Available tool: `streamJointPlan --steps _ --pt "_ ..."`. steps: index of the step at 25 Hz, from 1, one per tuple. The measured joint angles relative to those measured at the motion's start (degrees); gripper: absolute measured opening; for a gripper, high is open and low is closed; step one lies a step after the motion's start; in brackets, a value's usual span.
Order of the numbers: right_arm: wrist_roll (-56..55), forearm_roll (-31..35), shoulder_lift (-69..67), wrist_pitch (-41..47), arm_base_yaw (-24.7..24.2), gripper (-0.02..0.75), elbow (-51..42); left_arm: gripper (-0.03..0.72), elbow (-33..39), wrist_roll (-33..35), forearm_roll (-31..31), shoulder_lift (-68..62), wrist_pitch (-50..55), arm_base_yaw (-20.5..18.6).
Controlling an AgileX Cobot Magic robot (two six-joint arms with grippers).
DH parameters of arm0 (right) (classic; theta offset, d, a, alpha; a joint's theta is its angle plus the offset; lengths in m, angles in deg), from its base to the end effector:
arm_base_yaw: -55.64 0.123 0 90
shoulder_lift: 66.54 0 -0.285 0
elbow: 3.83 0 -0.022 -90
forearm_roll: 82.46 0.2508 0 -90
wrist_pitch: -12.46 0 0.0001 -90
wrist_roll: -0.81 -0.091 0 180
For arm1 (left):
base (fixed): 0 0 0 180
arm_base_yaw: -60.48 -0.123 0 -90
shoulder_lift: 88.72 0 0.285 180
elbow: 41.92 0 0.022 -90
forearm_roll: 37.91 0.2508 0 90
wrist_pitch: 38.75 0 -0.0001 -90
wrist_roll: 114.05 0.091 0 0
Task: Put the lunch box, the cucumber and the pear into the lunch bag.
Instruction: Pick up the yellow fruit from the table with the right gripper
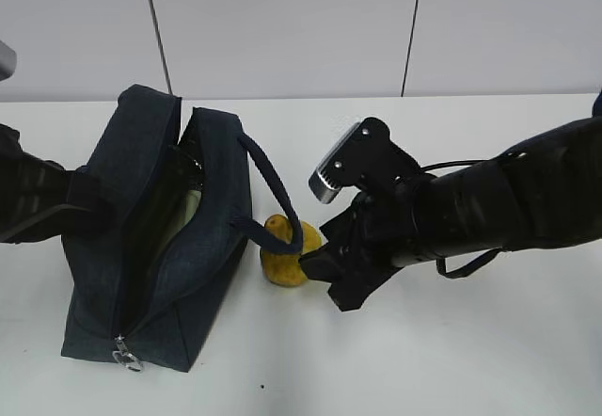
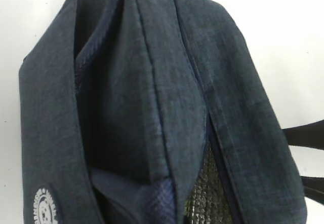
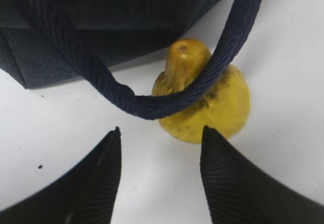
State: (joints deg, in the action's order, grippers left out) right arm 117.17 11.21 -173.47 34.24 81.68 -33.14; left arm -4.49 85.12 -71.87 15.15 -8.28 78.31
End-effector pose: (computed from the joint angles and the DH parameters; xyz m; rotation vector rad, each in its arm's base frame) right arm 0.2838 0.1763 0.1702 -1.1230 2.0430 0.4765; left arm 0.2081 -0.0941 0.2531 0.2789 2.4557 -0.5716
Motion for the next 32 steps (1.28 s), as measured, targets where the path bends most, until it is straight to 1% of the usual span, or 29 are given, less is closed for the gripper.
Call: streamJointPlan --steps 5,9,11,32 --pt "4.41 4.11 -2.39 0.37 0.00 0.468 0.00 -0.019 0.00 0.00 -0.12 0.00 0.04 0.00" --pt "8.19 8.00 -2.90 0.37 0.00 0.479 0.00 -0.019 0.00 0.00 -0.12 0.00 0.11 0.00" --pt "9.65 8.69 -3.29 0.37 0.00 0.481 0.24 -0.019 0.00 0.00 -0.12 0.00 0.11 0.00" --pt "12.32 9.44 -7.43 -0.70 0.00 0.482 9.19 -0.019 0.00 0.00 -0.12 0.00 0.87 0.00"
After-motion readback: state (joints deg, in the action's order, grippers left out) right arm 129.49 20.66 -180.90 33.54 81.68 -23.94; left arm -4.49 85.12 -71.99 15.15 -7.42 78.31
